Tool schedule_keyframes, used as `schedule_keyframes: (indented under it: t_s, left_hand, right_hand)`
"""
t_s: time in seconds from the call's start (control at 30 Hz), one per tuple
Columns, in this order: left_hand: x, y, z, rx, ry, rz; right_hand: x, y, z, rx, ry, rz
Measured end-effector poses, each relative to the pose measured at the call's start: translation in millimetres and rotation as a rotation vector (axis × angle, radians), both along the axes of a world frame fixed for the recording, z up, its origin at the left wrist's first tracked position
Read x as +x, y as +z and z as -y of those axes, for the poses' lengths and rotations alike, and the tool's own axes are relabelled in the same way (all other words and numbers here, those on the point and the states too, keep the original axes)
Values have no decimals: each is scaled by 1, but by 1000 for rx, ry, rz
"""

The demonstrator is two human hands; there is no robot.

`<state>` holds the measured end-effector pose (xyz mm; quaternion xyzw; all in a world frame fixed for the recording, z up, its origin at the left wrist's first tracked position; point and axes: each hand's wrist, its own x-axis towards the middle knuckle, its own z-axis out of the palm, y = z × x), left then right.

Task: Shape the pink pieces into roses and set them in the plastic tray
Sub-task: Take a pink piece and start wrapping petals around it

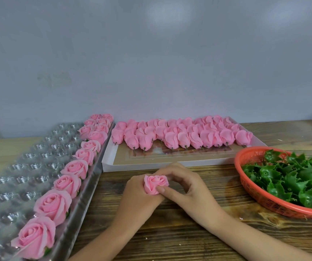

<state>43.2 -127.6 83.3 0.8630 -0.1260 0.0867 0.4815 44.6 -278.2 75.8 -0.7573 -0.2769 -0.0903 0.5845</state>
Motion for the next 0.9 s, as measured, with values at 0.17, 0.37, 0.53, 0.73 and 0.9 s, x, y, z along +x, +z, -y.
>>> schedule_keyframes:
  t_s: [0.17, 0.37, 0.53, 0.73, 0.9]
  left_hand:
    - [1, -4, 0, 114, 0, -30]
    - [1, -8, 4, 189, -43, 41]
    - [-2, -5, 3, 235, -32, 68]
    - [1, -8, 1, 146, -33, 16]
    - [3, -8, -1, 178, -39, -3]
  right_hand:
    - [-2, 0, -3, -38, -44, -15]
    - [-6, 3, -3, -72, -54, 71]
    - [-9, 5, -3, -116, -65, 102]
    - [-9, 6, -2, -160, -18, 87]
    - [-9, 5, -3, -151, -79, 116]
